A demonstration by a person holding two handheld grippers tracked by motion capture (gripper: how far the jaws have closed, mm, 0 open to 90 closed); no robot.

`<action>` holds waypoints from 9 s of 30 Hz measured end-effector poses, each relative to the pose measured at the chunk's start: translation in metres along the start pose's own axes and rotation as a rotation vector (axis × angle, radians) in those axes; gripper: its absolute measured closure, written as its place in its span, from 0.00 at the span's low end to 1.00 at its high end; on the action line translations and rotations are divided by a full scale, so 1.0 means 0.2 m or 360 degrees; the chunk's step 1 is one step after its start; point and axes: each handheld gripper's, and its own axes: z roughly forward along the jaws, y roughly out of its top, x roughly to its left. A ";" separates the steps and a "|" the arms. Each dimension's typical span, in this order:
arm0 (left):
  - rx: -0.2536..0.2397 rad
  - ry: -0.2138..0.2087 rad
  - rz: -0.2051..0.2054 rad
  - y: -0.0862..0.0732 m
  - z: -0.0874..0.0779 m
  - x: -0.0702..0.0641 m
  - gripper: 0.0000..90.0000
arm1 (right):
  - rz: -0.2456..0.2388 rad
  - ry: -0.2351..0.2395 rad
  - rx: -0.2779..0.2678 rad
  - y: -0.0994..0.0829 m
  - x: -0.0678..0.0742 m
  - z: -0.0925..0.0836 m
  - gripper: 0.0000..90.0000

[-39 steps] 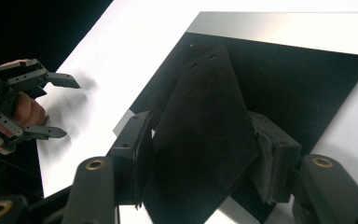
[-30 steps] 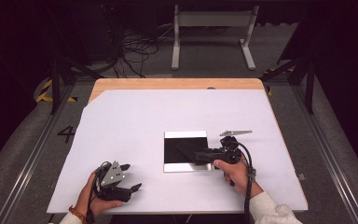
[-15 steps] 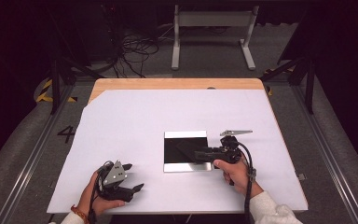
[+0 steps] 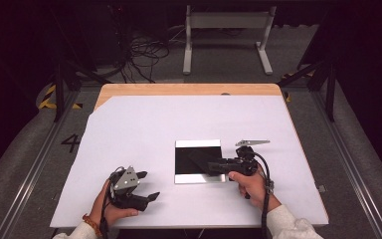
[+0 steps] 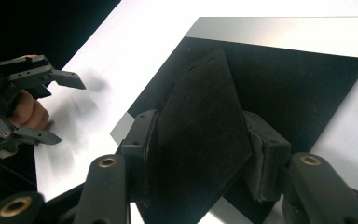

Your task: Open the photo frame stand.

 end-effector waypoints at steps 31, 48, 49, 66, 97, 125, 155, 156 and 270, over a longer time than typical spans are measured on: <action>0.0133 -0.0200 -0.0083 0.24 0.34 0.10 0.16 | -0.0226 -0.0027 -0.0032 -0.02 0.05 -0.04 0.62; 0.0110 -0.0249 -0.0094 0.31 0.42 0.12 0.19 | -0.0388 -0.0059 -0.0055 -0.03 0.09 -0.06 0.64; 0.0111 -0.0258 -0.0088 0.31 0.42 0.12 0.19 | -0.0395 -0.0057 -0.0057 -0.03 0.09 -0.06 0.64; 0.0071 -0.0256 -0.0074 0.33 0.44 0.13 0.21 | -0.0461 -0.0067 -0.0062 -0.04 0.11 -0.07 0.65; -0.0153 -0.0193 -0.0161 0.35 0.34 0.19 0.47 | -0.0556 -0.0061 -0.0070 -0.05 0.15 -0.10 0.69; -0.0059 -0.0374 -0.0092 0.34 0.38 0.17 0.46 | -0.0641 -0.0020 -0.0042 -0.05 0.17 -0.11 0.73; -0.0159 -0.0096 0.0074 0.41 0.30 0.13 0.70 | -0.0660 -0.0128 -0.0041 -0.03 0.19 -0.07 0.84; -0.0161 -0.0093 0.0076 0.41 0.30 0.13 0.70 | -0.0661 -0.0130 -0.0040 -0.03 0.19 -0.07 0.84; -0.0188 0.0076 0.0157 0.34 0.25 0.15 0.77 | -0.0700 -0.0149 0.0006 -0.11 0.26 -0.02 0.95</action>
